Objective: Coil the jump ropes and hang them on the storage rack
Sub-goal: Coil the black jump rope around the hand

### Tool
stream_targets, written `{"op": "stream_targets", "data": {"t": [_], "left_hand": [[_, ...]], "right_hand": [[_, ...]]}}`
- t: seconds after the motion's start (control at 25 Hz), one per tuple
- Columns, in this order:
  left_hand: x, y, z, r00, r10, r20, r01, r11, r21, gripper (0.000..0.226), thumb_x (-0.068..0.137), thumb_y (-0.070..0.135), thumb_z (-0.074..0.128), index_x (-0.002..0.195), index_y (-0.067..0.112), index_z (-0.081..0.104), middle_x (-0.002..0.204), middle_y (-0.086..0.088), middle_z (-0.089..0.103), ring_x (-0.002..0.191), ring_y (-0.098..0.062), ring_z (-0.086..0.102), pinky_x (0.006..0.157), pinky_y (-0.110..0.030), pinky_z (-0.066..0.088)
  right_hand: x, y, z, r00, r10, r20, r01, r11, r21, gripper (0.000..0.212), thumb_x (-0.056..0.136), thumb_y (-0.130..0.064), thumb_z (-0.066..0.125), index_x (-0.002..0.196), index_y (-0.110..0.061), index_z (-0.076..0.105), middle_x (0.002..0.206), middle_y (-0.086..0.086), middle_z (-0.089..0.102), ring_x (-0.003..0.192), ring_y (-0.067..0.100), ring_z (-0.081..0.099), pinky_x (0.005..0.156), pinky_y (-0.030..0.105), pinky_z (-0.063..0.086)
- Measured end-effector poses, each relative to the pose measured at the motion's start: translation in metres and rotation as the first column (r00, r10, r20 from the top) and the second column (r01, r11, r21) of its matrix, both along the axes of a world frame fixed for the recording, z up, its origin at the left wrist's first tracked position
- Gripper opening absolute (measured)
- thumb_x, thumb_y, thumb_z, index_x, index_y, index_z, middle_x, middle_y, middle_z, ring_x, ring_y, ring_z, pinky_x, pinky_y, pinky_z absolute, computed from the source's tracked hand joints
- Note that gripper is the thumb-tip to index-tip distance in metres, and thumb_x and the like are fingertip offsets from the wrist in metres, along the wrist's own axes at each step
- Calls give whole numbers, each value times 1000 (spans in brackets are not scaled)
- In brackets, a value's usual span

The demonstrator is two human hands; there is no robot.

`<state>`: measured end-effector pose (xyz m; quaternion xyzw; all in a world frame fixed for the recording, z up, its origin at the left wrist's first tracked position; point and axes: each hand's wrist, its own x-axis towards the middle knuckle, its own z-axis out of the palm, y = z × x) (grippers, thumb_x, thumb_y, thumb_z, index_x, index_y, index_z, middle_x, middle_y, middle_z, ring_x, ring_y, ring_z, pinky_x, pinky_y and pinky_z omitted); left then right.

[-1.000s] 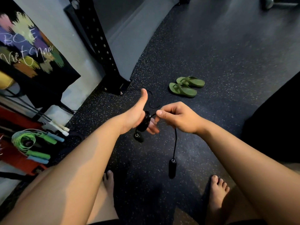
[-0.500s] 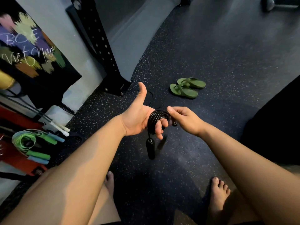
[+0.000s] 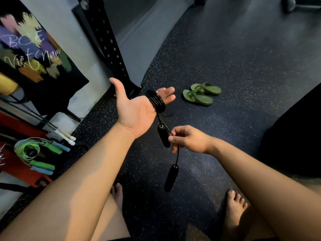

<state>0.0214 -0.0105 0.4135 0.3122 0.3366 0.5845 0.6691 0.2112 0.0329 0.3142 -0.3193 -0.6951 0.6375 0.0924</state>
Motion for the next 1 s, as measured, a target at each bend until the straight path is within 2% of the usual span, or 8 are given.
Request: {"op": "stream_targets", "data": {"t": [0.12, 0.24, 0.4, 0.48, 0.6, 0.72, 0.8, 1.0], "left_hand": [[-4, 4, -4, 982, 103, -161, -107, 994, -16, 135, 74, 90, -13, 128, -7, 64, 139, -27, 60, 136, -36, 54, 126, -49, 17], [-4, 7, -12, 911, 81, -404, -134, 986, -103, 121, 74, 88, -13, 107, 16, 78, 139, -15, 64, 135, -24, 56, 127, -52, 3], [-7, 14, -30, 730, -195, -655, -24, 950, -310, 129, 56, 104, -3, 106, 18, 78, 125, -5, 74, 130, -18, 59, 127, -52, 5], [-6, 11, -32, 629, -377, -679, 72, 899, -433, 142, 46, 110, 3, 116, 9, 74, 118, -12, 75, 123, -22, 65, 126, -51, 11], [1, 1, -23, 525, -572, -630, 235, 809, -539, 139, 62, 99, -5, 125, -4, 63, 100, -26, 75, 100, -33, 75, 121, -52, 21], [10, -4, -11, 545, -621, -563, 293, 770, -566, 128, 73, 92, -12, 89, -5, 70, 75, -22, 71, 79, -39, 73, 97, -43, 45], [11, -3, -7, 596, -630, -497, 335, 759, -559, 127, 72, 92, -14, 81, -5, 67, 59, -15, 65, 66, -35, 68, 86, -40, 50], [3, -3, 1, 733, -566, -378, 399, 807, -435, 126, 64, 95, -17, 75, -3, 61, 42, -7, 50, 52, -30, 62, 91, -40, 49]], "right_hand": [[0, 0, 14, 998, 14, -61, -14, 1000, 13, 12, 101, -11, 58, 98, -3, 66, 65, -9, 59, 63, 19, 55, 63, 32, 49], [3, 2, 27, 995, 40, -93, -33, 996, 77, 18, 101, -16, 58, 113, -14, 71, 70, -1, 52, 66, 21, 45, 65, 37, 43], [7, 2, 42, 997, -7, -74, 29, 954, 299, 17, 99, -16, 62, 110, -14, 74, 67, -5, 60, 55, 3, 50, 55, 19, 42], [11, 7, 46, 992, -78, -102, 113, 907, 407, 10, 92, -19, 72, 97, -13, 77, 69, -13, 66, 56, -1, 56, 57, 15, 42], [15, 13, 50, 984, -118, -134, 170, 852, 496, 12, 84, -25, 81, 86, -13, 77, 76, -8, 71, 66, 5, 65, 63, 19, 47], [16, 12, 47, 986, -81, -146, 143, 863, 484, 16, 84, -29, 80, 88, -14, 75, 79, 3, 73, 73, 19, 68, 69, 38, 54], [15, 11, 44, 978, -62, -199, 132, 925, 357, 19, 89, -28, 75, 89, -10, 69, 77, 14, 68, 69, 23, 62, 68, 43, 50], [16, 6, 37, 976, -46, -211, 41, 999, -24, 34, 99, -33, 44, 91, -4, 61, 86, 6, 67, 85, 19, 61, 87, 45, 48]]}}
